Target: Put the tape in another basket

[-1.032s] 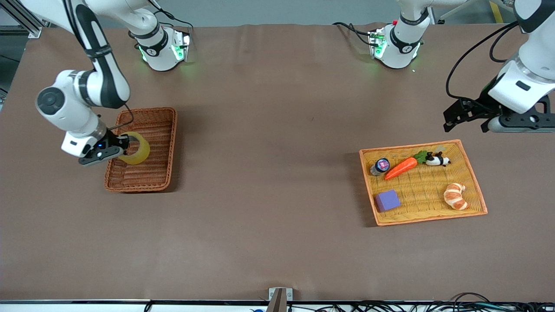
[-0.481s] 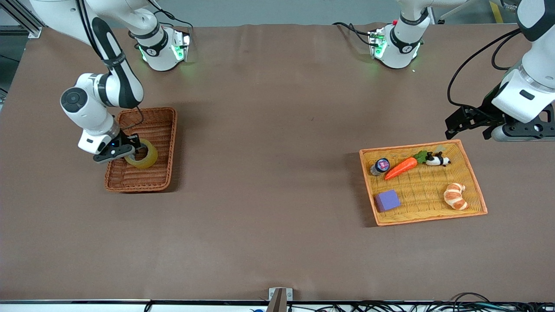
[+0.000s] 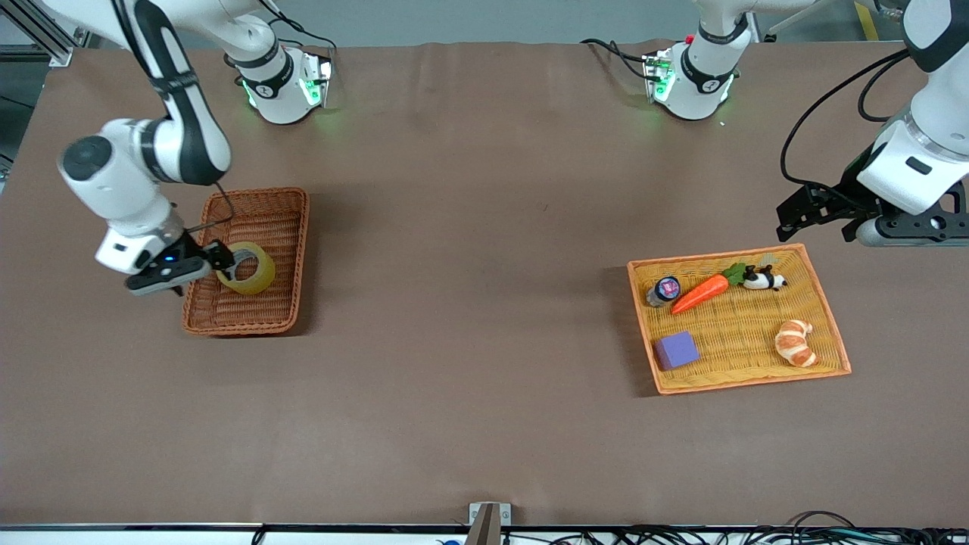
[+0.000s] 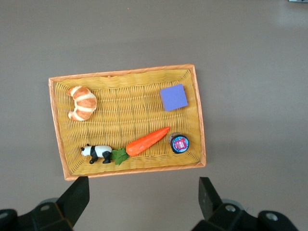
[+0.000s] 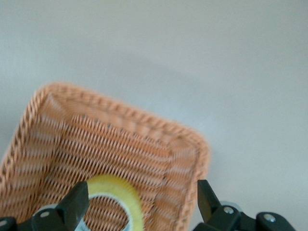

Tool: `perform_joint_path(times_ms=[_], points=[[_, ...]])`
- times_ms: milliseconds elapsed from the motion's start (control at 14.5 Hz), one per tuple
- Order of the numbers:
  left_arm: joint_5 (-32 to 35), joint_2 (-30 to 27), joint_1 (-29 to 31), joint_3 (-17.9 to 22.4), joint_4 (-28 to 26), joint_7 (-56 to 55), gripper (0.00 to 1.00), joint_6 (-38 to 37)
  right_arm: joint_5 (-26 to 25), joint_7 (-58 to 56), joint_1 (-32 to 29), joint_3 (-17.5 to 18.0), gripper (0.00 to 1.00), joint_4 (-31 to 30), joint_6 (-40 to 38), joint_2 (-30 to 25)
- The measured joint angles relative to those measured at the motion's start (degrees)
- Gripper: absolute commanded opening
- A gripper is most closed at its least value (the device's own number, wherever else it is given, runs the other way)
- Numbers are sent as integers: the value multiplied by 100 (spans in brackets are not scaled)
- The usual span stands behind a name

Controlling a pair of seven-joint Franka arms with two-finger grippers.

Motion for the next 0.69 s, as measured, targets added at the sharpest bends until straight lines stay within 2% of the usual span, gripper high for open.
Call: perform_joint_path(times_ms=[138,344,550,688], points=[[0,1,-5,-1,0,0,100,-21,-51,-9,-421,366,100,506,-653,-132],[0,4,-21,-5,1,0,100,-34,-96,157,-795,669,100,1936,-2452,-170],[0,8,-33,-6,1,0,100,-39,-101,1031,-911,786,100,3116,-3799,-171],[0,9,-32,-6,1,0,100,-42,-104,1761,-1127,1106,100,3555,-4453,-164]])
